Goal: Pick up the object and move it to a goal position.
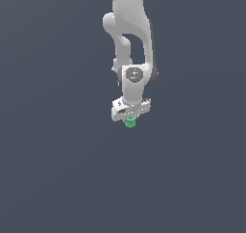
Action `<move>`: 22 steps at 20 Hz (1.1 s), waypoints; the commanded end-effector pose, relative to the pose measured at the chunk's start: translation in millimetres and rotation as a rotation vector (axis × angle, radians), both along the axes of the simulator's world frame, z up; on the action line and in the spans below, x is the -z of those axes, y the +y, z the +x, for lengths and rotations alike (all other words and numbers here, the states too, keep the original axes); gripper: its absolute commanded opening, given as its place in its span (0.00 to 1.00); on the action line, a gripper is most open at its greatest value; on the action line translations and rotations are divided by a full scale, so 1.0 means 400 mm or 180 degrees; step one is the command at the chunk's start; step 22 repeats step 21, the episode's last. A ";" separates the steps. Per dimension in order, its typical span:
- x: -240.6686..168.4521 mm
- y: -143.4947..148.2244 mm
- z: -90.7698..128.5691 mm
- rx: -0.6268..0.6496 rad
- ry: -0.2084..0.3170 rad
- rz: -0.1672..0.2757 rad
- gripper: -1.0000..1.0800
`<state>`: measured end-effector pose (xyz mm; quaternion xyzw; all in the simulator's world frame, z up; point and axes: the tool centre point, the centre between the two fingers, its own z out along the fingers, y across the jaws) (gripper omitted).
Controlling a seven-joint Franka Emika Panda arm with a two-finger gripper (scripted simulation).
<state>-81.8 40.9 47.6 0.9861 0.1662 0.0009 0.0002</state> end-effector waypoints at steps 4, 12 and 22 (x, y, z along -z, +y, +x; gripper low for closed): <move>-0.017 -0.012 0.000 0.0000 0.0001 0.0000 0.00; -0.116 -0.081 0.007 -0.0001 0.0003 0.0001 0.00; -0.173 -0.121 0.015 -0.0002 0.0004 0.0002 0.00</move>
